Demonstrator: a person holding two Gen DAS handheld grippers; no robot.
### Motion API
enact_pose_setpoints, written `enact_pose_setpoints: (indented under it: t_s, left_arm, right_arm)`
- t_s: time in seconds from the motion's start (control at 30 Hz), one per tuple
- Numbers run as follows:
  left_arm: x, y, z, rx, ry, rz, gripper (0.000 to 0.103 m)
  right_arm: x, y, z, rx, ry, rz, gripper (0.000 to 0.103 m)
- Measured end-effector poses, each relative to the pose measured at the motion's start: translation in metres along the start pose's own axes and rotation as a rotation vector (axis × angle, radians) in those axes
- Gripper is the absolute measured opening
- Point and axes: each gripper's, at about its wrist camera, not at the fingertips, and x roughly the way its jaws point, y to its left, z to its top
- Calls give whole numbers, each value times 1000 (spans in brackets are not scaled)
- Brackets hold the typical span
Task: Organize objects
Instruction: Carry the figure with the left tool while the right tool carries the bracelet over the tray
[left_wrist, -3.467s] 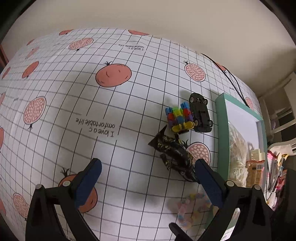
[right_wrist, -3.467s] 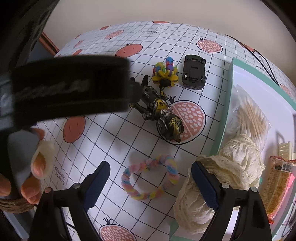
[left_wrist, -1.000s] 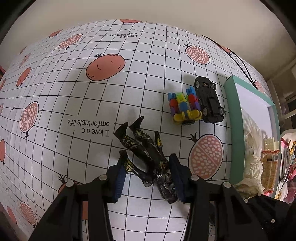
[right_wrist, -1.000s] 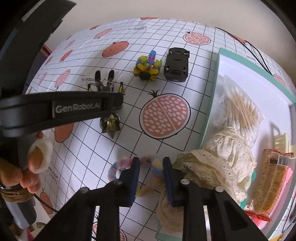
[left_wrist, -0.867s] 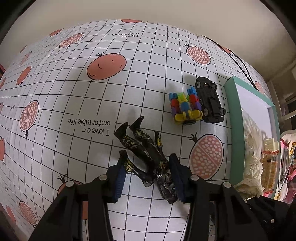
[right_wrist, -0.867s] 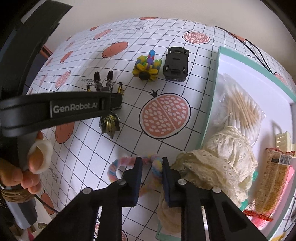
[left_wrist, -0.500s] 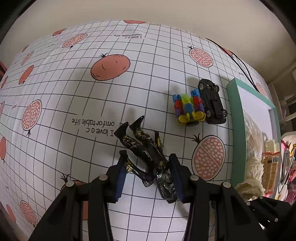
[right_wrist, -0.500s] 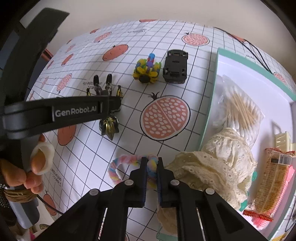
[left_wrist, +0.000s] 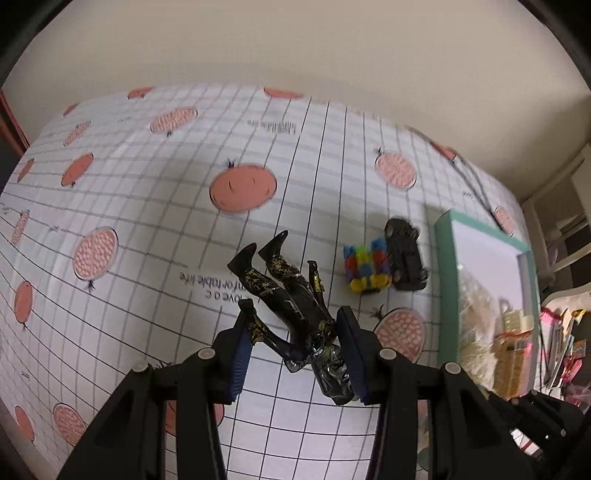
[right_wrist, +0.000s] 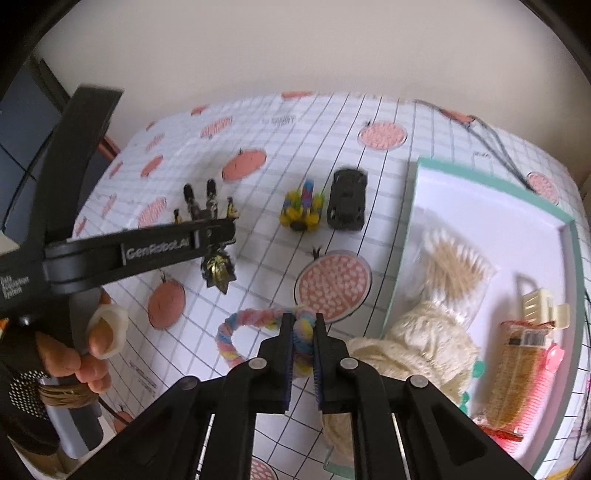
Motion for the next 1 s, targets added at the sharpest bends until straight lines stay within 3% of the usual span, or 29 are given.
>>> enact_pose_setpoints:
  t_s: [0.4, 1.0]
  left_arm:
    - [-43, -19, 13, 9, -124, -49, 46]
    - [-47, -99, 1, 121, -129, -148, 46]
  right_arm:
    - [-57, -40, 9, 130, -140, -46, 9]
    - [-88, -127, -3, 345, -202, -205, 9]
